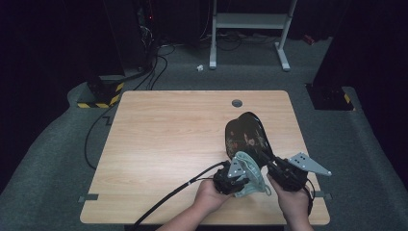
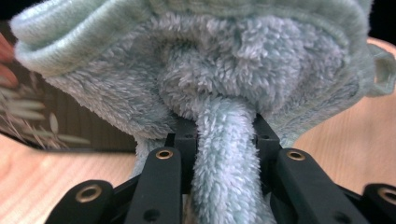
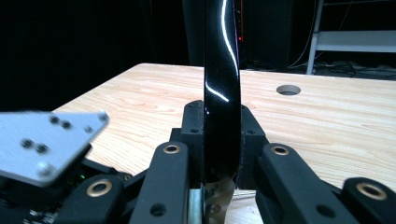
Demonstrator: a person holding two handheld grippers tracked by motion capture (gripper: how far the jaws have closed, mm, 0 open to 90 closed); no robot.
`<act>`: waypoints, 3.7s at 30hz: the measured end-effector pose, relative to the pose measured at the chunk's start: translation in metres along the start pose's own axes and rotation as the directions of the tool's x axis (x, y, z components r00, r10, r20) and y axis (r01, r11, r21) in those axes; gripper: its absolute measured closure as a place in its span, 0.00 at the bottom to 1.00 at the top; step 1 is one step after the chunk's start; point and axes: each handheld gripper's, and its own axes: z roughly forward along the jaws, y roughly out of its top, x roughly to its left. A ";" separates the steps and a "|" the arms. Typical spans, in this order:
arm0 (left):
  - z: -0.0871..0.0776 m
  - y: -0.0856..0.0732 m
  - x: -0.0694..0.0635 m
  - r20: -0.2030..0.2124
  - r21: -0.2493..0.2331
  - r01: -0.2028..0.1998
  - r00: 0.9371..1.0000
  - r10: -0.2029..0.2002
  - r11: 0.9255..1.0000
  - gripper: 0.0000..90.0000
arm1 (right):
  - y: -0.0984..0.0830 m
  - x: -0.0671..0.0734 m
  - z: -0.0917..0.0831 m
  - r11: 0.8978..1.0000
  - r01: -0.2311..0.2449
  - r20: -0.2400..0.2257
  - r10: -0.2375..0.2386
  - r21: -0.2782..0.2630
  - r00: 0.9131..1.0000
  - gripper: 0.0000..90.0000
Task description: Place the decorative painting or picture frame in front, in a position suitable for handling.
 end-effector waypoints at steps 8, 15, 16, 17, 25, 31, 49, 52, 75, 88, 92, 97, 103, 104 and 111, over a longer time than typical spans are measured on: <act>0.013 -0.017 0.014 -0.002 0.068 0.052 0.999 -0.052 0.996 0.79 | 0.000 0.002 0.000 1.000 0.005 -0.002 -0.005 0.000 1.000 0.86; 0.013 -0.018 0.038 -0.032 0.078 0.120 0.992 -0.118 0.990 0.78 | 0.000 0.001 0.001 1.000 0.004 0.002 -0.004 0.000 1.000 0.86; 0.013 -0.018 0.040 -0.042 0.077 0.129 0.991 -0.126 0.989 0.78 | 0.000 0.001 0.001 1.000 0.004 0.002 -0.004 0.001 1.000 0.86; 0.013 -0.018 0.044 -0.051 0.076 0.141 0.989 -0.138 0.987 0.78 | 0.000 0.001 0.001 1.000 0.004 0.002 -0.004 0.001 1.000 0.86; -0.001 -0.018 0.068 -0.102 0.053 0.199 0.976 -0.193 0.979 0.78 | -0.001 0.001 0.000 1.000 0.003 0.000 -0.003 -0.001 1.000 0.86; -0.032 -0.030 0.074 -0.112 -0.005 0.207 0.972 -0.207 0.978 0.78 | -0.001 -0.002 0.000 1.000 -0.011 0.000 0.011 -0.005 1.000 0.86; -0.064 -0.044 0.081 -0.130 -0.088 0.220 0.964 -0.230 0.972 0.78 | -0.003 -0.005 0.000 1.000 -0.022 0.008 0.023 -0.021 1.000 0.85; -0.065 -0.046 0.079 -0.123 -0.094 0.222 0.965 -0.233 0.970 0.78 | -0.003 -0.005 -0.001 0.999 -0.022 0.005 0.022 -0.026 1.000 0.80; -0.073 -0.040 0.081 -0.091 -0.158 0.249 0.960 -0.265 0.956 0.78 | -0.035 0.003 0.009 0.996 -0.001 0.033 -0.002 0.093 0.999 0.68; -0.082 -0.013 0.081 -0.081 -0.202 0.228 0.965 -0.249 0.952 0.78 | -0.063 0.004 0.028 0.995 -0.005 0.038 0.001 0.102 0.999 0.69; -0.086 -0.005 0.081 -0.078 -0.222 0.230 0.964 -0.252 0.947 0.78 | -0.064 0.002 0.034 0.993 -0.019 0.035 0.015 0.117 0.999 0.77; -0.094 0.009 0.085 -0.084 -0.245 0.223 0.965 -0.250 0.944 0.78 | -0.064 0.000 0.038 0.991 -0.028 0.025 0.025 0.131 0.999 0.85; -0.103 0.030 0.086 -0.086 -0.274 0.200 0.969 -0.232 0.940 0.78 | -0.064 -0.002 0.038 0.992 -0.023 0.025 0.020 0.125 0.999 0.87; -0.104 0.032 0.086 -0.086 -0.279 0.197 0.970 -0.229 0.940 0.78 | -0.064 -0.001 0.038 0.992 -0.025 0.026 0.021 0.123 0.999 0.87; -0.107 0.053 0.078 -0.084 -0.301 0.161 0.977 -0.195 0.940 0.78 | -0.066 0.003 0.030 0.993 -0.005 0.008 0.004 0.118 1.000 0.87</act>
